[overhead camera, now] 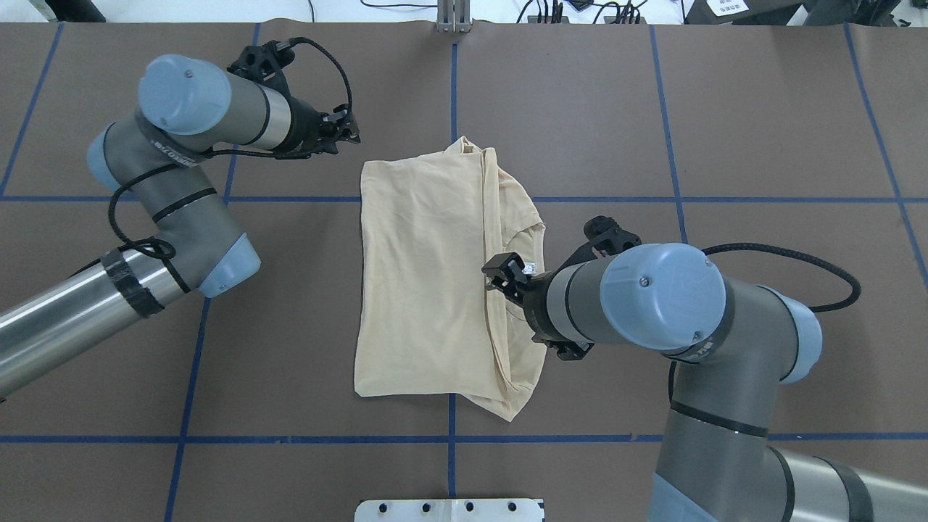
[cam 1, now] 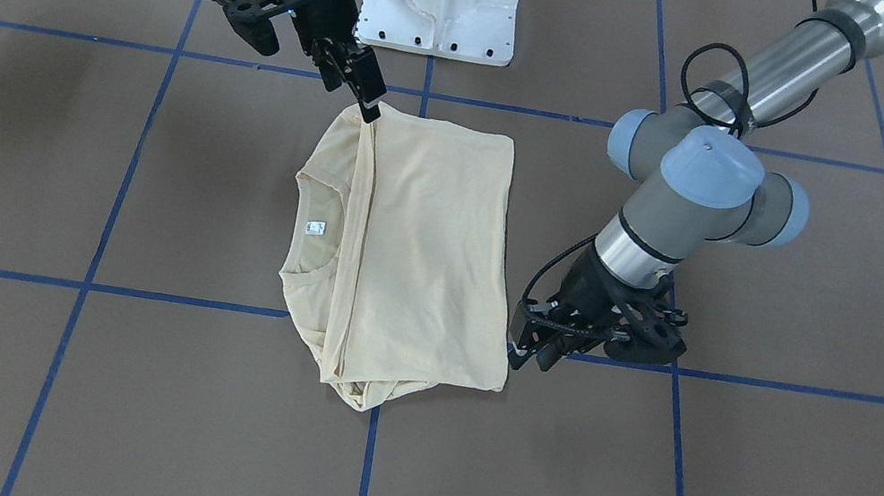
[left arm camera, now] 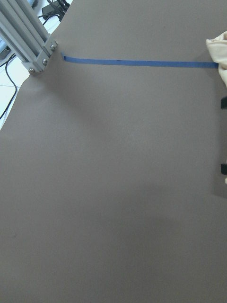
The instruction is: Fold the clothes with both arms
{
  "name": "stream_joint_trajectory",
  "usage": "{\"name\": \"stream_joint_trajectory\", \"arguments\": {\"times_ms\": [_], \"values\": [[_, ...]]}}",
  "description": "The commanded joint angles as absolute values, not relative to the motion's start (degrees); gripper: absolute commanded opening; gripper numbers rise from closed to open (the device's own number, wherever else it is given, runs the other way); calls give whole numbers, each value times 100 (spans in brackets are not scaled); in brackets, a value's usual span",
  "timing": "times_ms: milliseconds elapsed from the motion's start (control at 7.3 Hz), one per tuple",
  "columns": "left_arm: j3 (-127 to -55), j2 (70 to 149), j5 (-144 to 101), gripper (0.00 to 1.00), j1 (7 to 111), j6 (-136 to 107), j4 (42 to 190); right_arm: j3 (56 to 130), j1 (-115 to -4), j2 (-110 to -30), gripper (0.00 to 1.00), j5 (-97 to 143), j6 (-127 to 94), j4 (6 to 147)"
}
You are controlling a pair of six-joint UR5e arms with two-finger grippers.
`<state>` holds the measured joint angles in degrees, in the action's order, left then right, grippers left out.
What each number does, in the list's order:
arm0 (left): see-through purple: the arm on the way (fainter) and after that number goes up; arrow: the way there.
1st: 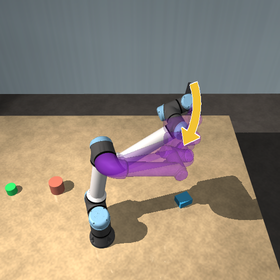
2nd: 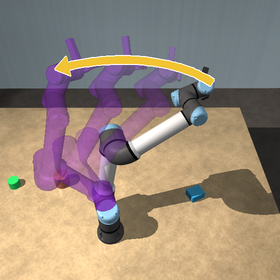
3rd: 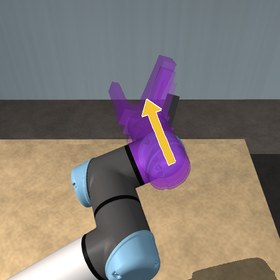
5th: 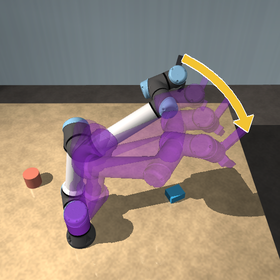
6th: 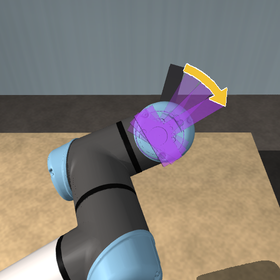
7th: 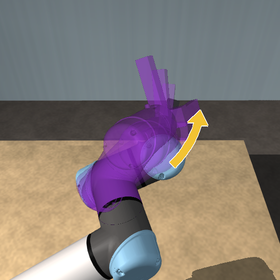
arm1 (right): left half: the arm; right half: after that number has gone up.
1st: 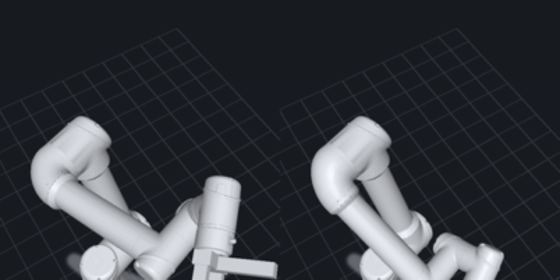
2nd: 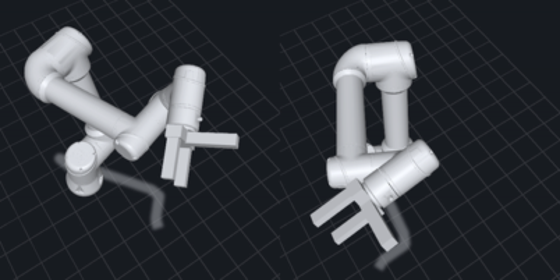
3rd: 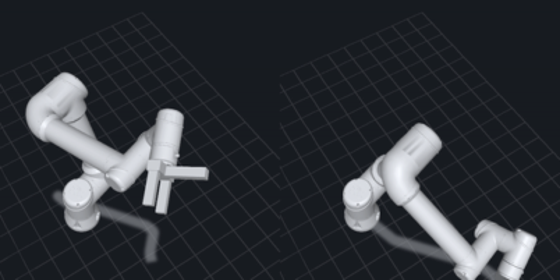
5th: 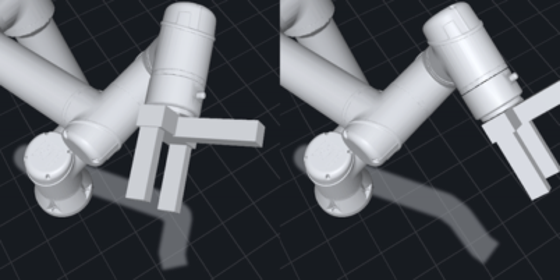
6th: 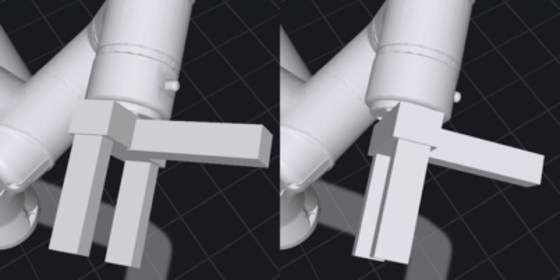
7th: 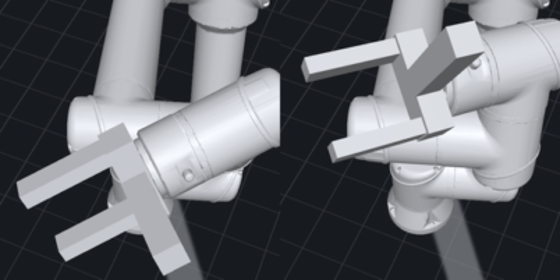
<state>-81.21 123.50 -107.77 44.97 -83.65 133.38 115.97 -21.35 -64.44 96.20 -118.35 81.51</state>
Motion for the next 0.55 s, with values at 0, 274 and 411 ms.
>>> {"name": "stream_joint_trajectory", "arguments": {"times_ms": [0,274,411], "values": [[-8595,11980,-10855,49,4526,-8367,13324,11575,-1654,-6364,81,9545,-9916,8733],[-8587,11962,-10854,49,4526,-8367,13324,11427,-1486,-6328,81,9623,-7772,8938],[-8587,11962,-10846,49,4526,-8367,13333,11269,-1468,-6346,73,9685,-6882,8982]]}}
